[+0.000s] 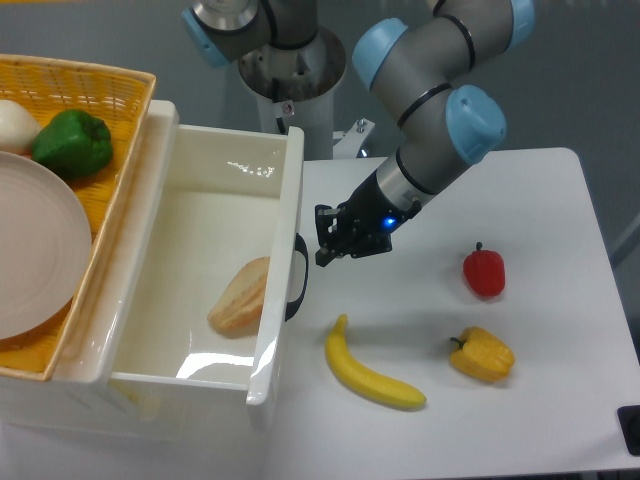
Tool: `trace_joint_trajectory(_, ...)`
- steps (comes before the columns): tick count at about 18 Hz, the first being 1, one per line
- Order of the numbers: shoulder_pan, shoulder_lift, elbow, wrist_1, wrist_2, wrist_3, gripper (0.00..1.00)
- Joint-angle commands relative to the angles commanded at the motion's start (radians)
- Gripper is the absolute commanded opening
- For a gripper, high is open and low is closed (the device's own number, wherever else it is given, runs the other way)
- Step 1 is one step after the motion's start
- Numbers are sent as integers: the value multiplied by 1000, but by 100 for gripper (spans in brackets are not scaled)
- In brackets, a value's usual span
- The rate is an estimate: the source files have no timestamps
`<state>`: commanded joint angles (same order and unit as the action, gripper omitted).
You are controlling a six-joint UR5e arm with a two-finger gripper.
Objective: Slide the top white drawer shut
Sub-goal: 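Move the gripper toward the front panel of the open white drawer, then push the drawer front with the gripper into the cabinet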
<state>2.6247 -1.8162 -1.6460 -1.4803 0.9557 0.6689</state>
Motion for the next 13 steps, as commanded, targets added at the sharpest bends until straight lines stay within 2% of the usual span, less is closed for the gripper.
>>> trace_joint_trajectory(13,-31,9,-2,0,-5,-25,4)
